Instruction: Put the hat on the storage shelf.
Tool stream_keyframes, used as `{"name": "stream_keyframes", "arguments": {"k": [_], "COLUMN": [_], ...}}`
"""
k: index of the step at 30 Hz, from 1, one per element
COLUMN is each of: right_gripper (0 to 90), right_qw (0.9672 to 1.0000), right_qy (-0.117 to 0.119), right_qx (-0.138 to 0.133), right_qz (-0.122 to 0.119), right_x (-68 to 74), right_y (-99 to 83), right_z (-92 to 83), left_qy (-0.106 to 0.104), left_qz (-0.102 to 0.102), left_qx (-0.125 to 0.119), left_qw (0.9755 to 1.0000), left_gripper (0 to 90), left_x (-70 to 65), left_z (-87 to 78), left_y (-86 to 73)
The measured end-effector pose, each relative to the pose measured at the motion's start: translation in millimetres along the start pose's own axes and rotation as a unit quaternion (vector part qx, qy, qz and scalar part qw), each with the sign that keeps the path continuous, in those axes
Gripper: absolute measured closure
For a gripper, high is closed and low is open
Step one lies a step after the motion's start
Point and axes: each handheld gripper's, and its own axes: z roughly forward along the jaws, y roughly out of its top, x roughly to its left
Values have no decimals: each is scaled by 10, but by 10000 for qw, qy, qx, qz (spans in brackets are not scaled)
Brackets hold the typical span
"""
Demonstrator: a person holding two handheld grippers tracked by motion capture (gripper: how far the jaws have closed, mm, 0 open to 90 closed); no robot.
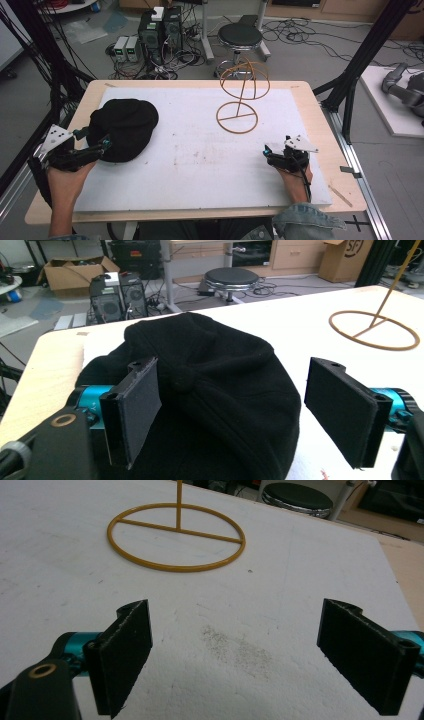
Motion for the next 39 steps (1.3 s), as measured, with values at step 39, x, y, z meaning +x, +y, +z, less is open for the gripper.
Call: {"name": "stream_keyframes", "arguments": {"k": [39], "right_gripper": [141], "right_qw": [9998], "right_qy": [-7], "right_qx": [93], "right_qz": [-172], "right_x": [34], "right_y": [-40], "right_z": [-42], "left_qy": [415], "left_qz": [-74], "left_qx": [45], "left_qw": [9991], "left_gripper": [232], "left_x": [201], "left_z": [471], "left_y": [-219]}}
